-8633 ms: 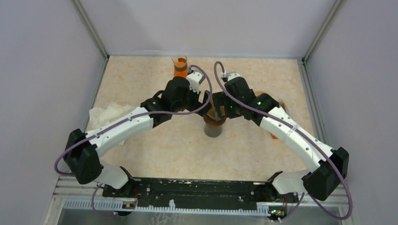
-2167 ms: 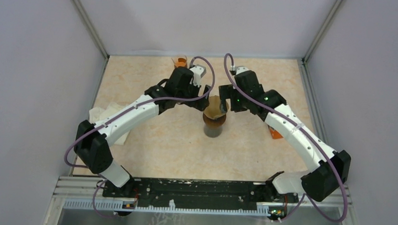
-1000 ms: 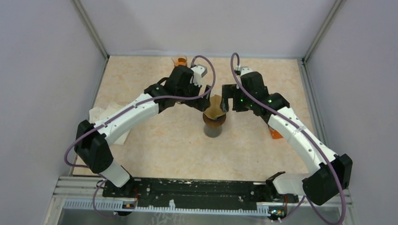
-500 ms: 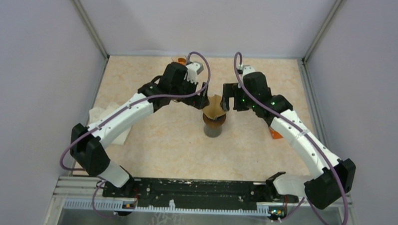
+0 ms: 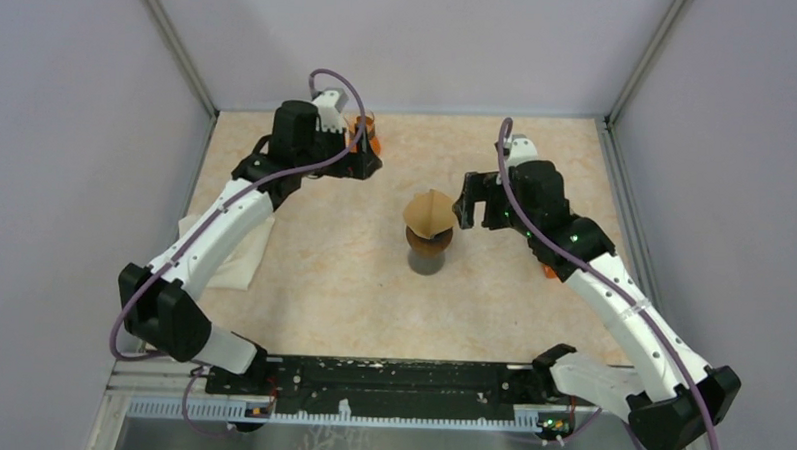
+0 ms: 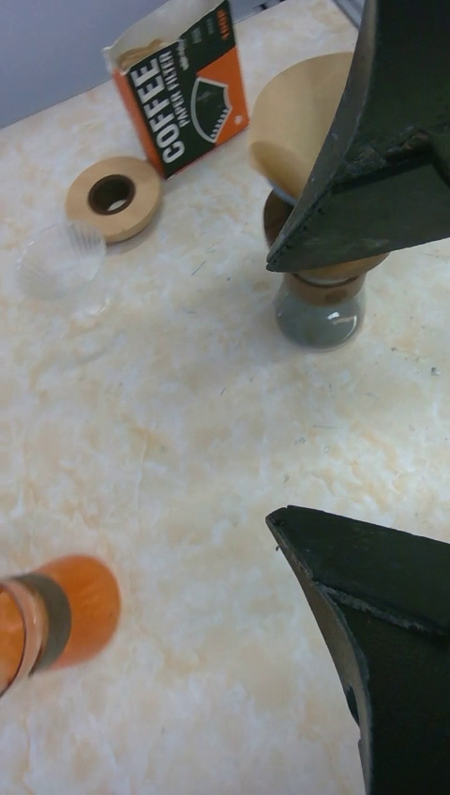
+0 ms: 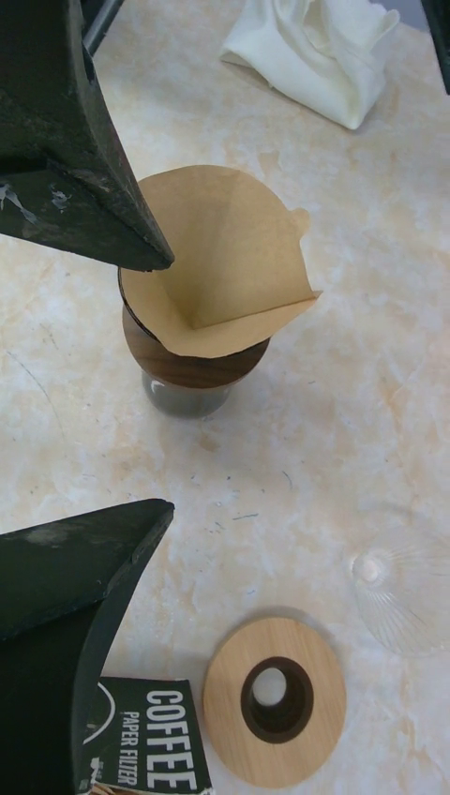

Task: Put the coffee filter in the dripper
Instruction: Adjust the coffee filter in the coffee dripper, then move the coffee server to the center of the board.

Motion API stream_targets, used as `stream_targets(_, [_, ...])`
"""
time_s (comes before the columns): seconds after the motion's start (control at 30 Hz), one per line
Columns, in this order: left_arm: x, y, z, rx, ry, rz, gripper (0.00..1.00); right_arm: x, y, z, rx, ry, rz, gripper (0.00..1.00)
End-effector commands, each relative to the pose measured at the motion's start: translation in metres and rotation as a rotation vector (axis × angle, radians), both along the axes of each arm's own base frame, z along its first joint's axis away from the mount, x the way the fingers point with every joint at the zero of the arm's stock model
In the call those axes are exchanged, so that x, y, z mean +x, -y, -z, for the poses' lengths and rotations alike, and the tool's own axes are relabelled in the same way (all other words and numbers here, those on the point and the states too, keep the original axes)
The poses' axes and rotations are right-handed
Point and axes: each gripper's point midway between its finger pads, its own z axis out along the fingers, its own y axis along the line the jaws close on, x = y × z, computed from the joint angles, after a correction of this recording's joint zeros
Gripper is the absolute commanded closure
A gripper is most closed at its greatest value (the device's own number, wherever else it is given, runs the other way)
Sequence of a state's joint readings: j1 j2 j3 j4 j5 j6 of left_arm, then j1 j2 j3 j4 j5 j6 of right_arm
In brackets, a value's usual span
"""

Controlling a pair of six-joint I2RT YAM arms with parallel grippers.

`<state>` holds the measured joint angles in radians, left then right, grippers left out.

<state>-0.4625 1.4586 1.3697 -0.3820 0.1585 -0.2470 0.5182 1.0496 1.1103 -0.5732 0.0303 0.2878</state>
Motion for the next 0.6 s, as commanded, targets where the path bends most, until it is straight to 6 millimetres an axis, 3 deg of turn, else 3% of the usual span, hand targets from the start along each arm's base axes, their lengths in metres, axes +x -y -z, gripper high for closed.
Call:
stream_targets(0.0, [0.032, -0.021, -0.003, -0.052, 0.018, -0.102, 0.01, 0.007, 0.011, -0.032, 0.041, 0.153, 0.044, 0.08])
stream_targets(0.2, [0.085, -0.047, 0.002, -0.115, 0.013, -0.23, 0.02, 0.004, 0.019, -0.035, 0.048, 0.2, 0.07, 0.08])
stream_targets(0.57, [0.179, -0.077, 0.041, -0.211, -0.027, -0.385, 0.11, 0.005, 0.033, -0.018, -0.056, 0.203, 0.086, 0.08])
